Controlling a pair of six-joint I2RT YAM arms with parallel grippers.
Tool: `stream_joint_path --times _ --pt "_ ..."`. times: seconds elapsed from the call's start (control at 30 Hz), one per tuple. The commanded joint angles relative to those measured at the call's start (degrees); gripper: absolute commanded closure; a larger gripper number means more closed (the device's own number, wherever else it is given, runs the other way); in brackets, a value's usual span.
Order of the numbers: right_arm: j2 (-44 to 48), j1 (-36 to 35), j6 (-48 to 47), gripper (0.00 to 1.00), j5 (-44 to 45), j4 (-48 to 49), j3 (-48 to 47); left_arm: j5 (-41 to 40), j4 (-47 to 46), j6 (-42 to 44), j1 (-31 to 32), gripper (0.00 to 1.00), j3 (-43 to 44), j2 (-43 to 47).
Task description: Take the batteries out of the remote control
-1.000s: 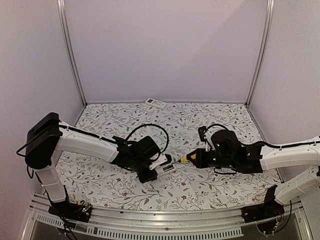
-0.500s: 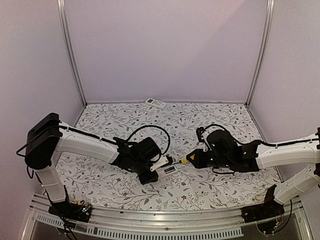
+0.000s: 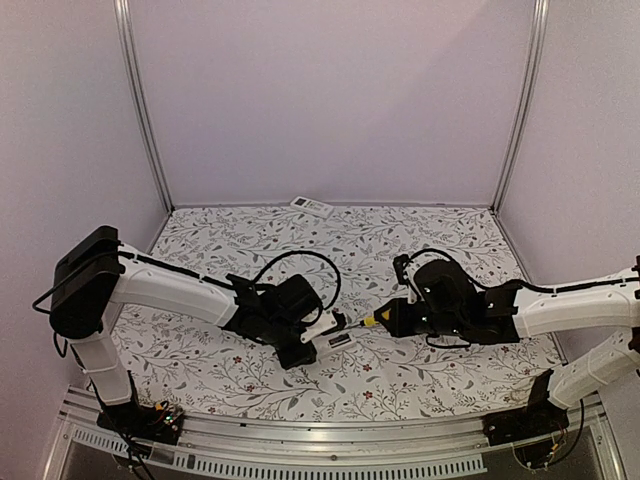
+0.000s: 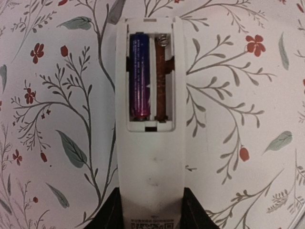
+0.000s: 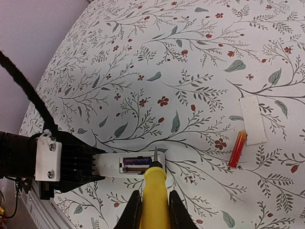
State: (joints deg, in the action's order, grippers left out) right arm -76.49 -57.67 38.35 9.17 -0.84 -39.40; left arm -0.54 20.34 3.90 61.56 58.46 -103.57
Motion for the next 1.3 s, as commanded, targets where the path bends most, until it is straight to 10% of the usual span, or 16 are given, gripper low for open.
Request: stream_joint_path --times 0.0,1.27 --pt "1.2 0.2 0.2 1.00 -1.2 -1.9 -0.5 1.7 0.6 0.6 1.6 0.80 -0.7 -1.6" --pt "0.7 0.0 1.4 1.00 -1.8 -1.6 0.8 1.4 0.9 0.5 1.6 0.80 -0.4 -1.9"
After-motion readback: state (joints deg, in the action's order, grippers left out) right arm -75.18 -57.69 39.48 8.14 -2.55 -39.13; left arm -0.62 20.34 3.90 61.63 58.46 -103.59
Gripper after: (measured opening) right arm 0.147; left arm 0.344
